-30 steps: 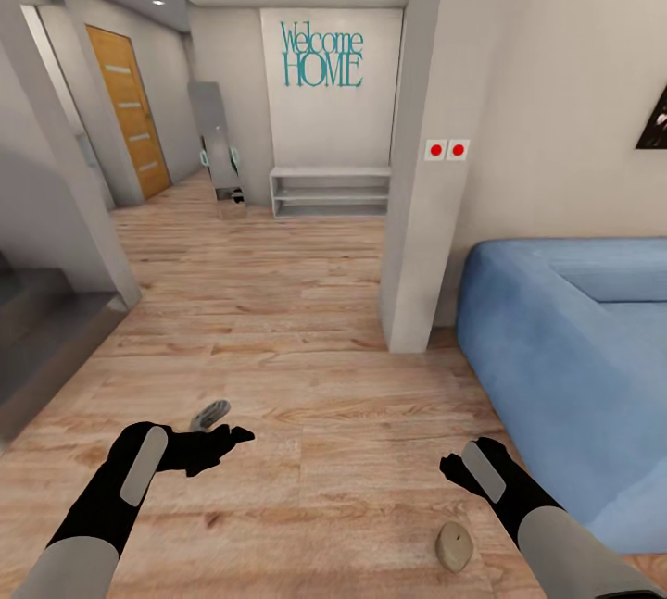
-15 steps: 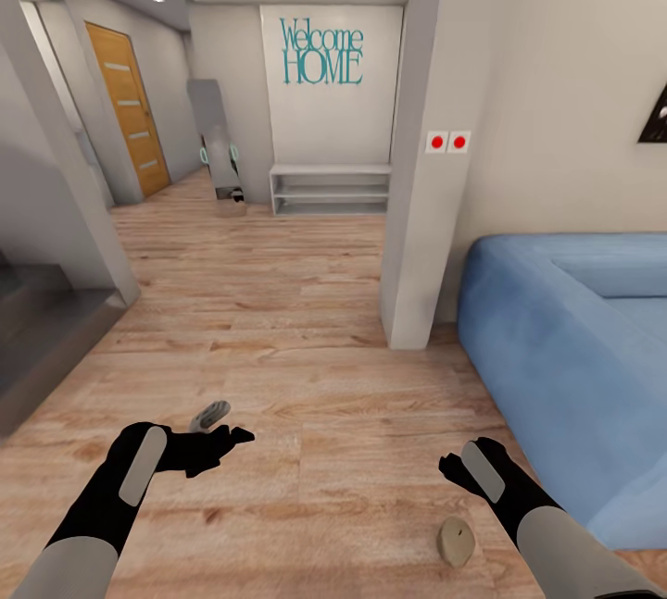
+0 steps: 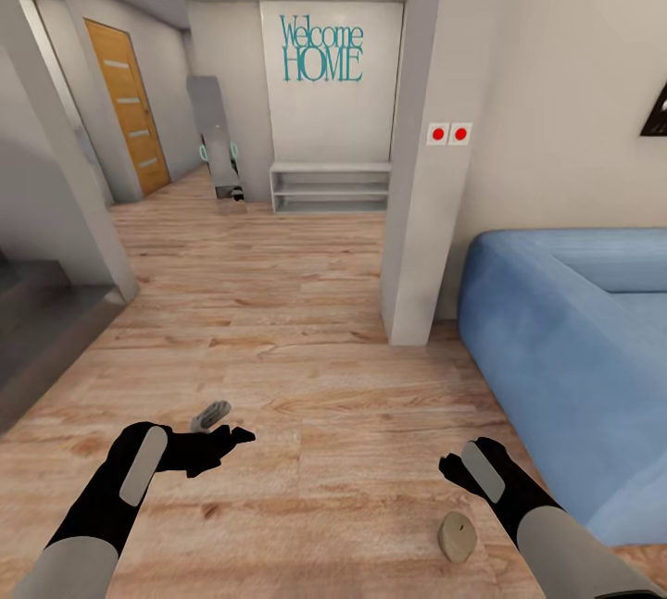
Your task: Place each of the two pumpkins and all three candles from the living room inside a cabinet in the living room (use any cabinet), then make sure every cabinet is closed, and position the cauldron so it is next to a table in the living room.
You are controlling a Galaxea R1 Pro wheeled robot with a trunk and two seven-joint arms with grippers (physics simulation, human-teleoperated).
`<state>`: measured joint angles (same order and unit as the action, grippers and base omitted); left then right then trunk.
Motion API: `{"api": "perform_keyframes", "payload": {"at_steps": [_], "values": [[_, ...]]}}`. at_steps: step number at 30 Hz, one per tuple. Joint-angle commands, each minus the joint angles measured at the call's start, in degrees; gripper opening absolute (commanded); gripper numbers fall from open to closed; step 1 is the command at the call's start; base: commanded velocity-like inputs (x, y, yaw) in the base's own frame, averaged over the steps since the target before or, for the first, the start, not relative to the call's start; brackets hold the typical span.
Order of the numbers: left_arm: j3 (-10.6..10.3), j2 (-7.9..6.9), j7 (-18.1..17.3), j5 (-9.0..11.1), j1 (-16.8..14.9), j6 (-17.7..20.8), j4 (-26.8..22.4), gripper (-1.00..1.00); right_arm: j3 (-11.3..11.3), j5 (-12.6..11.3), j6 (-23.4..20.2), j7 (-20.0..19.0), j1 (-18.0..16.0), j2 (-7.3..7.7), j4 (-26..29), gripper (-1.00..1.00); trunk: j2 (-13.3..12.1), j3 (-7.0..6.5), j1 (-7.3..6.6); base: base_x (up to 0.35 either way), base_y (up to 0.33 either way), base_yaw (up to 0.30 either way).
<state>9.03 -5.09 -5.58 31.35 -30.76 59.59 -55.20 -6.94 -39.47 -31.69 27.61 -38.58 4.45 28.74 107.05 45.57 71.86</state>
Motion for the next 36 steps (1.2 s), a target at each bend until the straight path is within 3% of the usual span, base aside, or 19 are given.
{"api": "perform_keyframes", "payload": {"at_steps": [1,14,19,22,26,30,36], "values": [[0.01,0.0,0.0,0.02,0.0,0.0,0.0,1.0,0.0,0.0,-0.01,0.0,0.0,0.01,0.0,1.0,0.42,0.18,0.23,0.0,0.0,0.0],[0.02,-0.01,-0.05,0.11,0.0,0.08,0.0,1.0,-0.1,0.08,-0.06,0.33,-0.01,0.21,-0.09,1.0,5.63,2.52,3.08,0.0,0.0,0.0],[0.09,-0.25,-1.54,2.43,0.19,0.09,0.0,1.0,-0.15,0.09,-0.04,0.34,-0.01,0.21,-0.09,1.0,7.64,3.42,4.18,0.0,0.0,0.0],[0.08,-2.59,-5.2,5.15,0.67,0.09,0.0,1.0,-0.17,0.09,0.01,0.34,0.0,0.21,-0.09,1.0,8.84,3.95,4.84,0.0,0.0,0.0],[0.03,-6.59,-13.94,9.16,1.13,0.09,0.05,1.0,-0.23,0.09,0.05,0.32,0.0,0.21,-0.09,1.0,10.44,4.67,5.72,0.0,0.0,0.0],[0.06,-7.9,-17.79,9.95,1.24,0.09,0.25,1.0,-0.26,0.12,0.16,0.32,-0.01,0.21,-0.09,1.0,12.05,5.39,6.6,0.0,0.0,0.0],[0.04,-8.46,-18.61,10.1,1.29,0.09,0.34,1.0,-0.26,0.17,0.22,0.31,0.0,0.21,-0.09,1.0,14.45,6.47,7.91,0.0,0.0,0.0]]}}
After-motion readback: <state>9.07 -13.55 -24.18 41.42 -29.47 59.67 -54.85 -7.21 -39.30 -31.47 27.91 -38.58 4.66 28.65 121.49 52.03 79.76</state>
